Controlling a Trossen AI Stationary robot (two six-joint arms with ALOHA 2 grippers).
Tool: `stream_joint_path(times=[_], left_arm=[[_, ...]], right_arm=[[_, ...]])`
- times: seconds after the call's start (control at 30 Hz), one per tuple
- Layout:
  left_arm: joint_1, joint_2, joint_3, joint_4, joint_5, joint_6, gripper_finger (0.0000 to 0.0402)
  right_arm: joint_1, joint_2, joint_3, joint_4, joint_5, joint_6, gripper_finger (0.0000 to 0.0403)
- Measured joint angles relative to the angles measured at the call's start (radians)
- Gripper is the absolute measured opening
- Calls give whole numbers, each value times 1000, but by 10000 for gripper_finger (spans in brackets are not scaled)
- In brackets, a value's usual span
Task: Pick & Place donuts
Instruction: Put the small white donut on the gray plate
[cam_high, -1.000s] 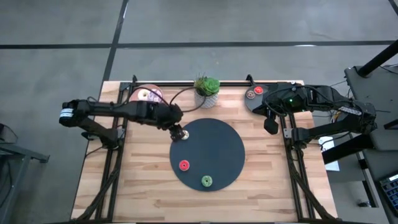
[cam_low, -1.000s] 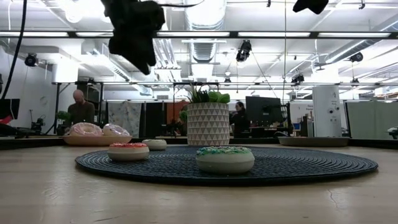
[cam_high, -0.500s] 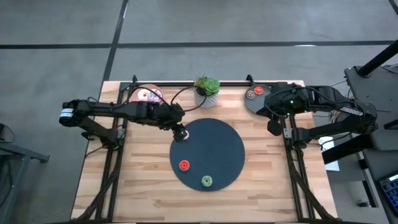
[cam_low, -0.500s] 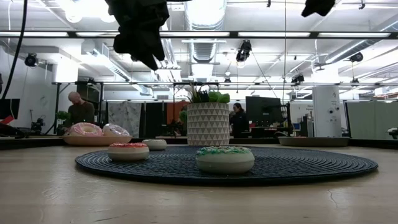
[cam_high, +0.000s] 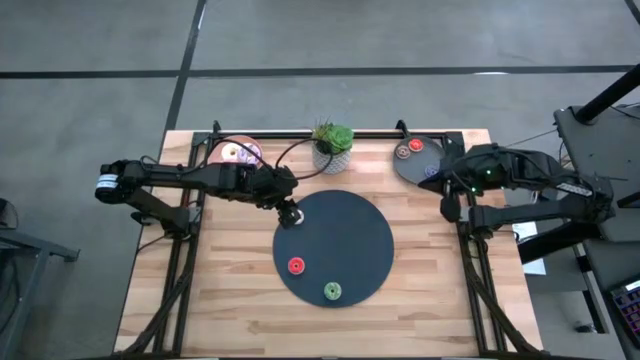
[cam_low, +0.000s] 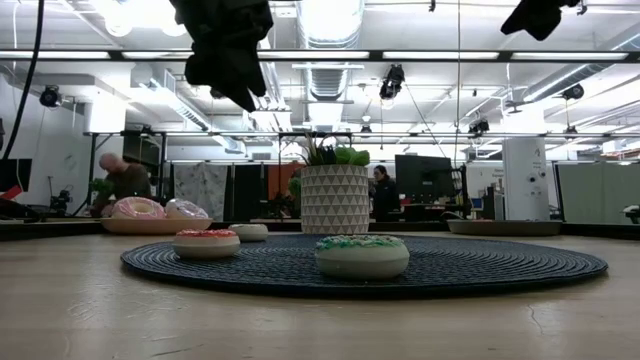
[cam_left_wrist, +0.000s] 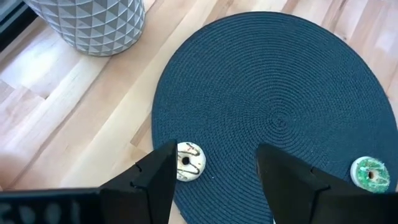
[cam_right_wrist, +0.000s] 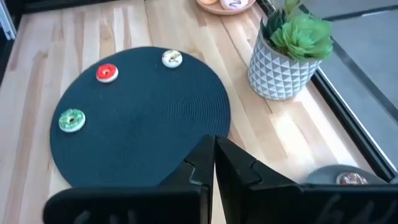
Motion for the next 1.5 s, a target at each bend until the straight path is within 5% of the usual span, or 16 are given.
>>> stream_joint_path(times=[0.77,1.23,1.5], left_arm=[[0,0,0,6,0,21,188],[-14,-1,-8,-23,45,143,188],[-44,-72,-139,45,45,159,188]], right_arm=[[0,-163,-271,303,-109,-56,9],[0,-160,-283,310,-78,104,9],[0,-155,-283,309,-78,105,9]])
